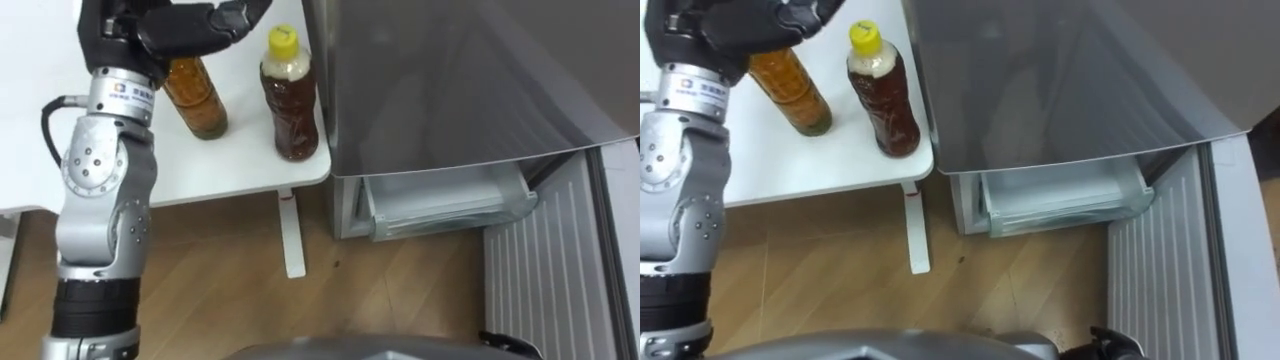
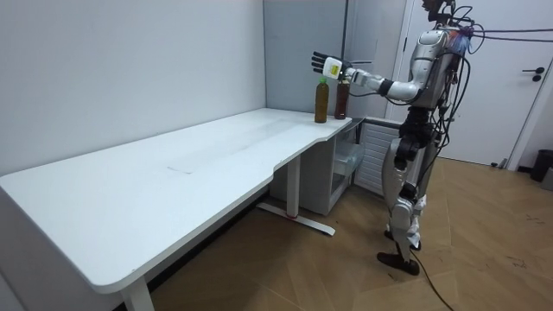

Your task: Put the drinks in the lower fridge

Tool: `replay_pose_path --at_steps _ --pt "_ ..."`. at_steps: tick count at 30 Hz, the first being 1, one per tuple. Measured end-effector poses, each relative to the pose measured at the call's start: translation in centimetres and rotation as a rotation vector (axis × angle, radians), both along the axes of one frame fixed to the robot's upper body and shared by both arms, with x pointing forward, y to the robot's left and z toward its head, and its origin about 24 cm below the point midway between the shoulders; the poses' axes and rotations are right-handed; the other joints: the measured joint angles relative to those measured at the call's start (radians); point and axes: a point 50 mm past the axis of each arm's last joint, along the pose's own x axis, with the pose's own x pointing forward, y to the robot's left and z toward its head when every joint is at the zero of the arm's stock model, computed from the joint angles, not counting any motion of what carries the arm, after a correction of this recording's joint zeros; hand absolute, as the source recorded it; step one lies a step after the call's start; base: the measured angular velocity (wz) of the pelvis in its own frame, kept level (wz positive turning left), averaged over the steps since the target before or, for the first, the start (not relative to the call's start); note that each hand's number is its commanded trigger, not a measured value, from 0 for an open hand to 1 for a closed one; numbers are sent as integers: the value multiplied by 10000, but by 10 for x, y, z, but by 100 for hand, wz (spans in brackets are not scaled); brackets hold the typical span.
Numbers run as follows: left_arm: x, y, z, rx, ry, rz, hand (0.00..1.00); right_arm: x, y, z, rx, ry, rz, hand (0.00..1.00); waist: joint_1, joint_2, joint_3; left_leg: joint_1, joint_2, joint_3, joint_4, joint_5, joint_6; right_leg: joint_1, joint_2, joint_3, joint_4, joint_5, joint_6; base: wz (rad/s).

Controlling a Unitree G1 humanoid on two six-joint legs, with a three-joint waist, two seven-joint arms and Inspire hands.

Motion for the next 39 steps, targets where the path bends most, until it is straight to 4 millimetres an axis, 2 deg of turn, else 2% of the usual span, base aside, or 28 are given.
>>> replay_pose_path --at_steps 2,7,8,13,17,33,39 --pt "1 -1 -3 60 253 -155 0 1 2 0 -38 -32 -12 0 -129 0 1 -1 13 9 1 0 0 -17 23 -3 -2 13 -8 0" --pt "1 -10 -7 174 479 -816 0 2 2 0 -20 -67 -84 0 -135 -11 -13 -82 15 47 10 0 -1 -122 28 7 2 17 -8 0" --pt "1 -12 -8 201 497 -967 0 2 3 -1 -8 -44 -91 0 -133 -29 -45 -137 14 48 16 1 -1 -174 28 7 2 18 -7 0" --pt "2 -12 -13 255 748 -1197 0 2 5 -1 38 -17 -29 0 -104 -97 -94 -151 17 47 15 1 -2 -149 29 7 13 22 -5 0" --pt "1 -12 -21 280 1247 -1312 0 2 5 -1 48 -9 -20 0 -95 -107 -97 -154 24 48 11 1 -2 -143 32 -5 7 28 -13 0" --pt "-2 -13 -26 288 1389 -1558 0 2 6 -1 80 33 64 0 -46 -118 -107 -128 84 108 21 2 -3 -190 50 -10 16 48 -35 0" --pt "-2 -11 -47 228 2289 -1474 0 2 6 -2 -2 74 142 0 65 -106 -113 -144 105 117 48 8 -15 -206 106 -14 35 83 -87 0"
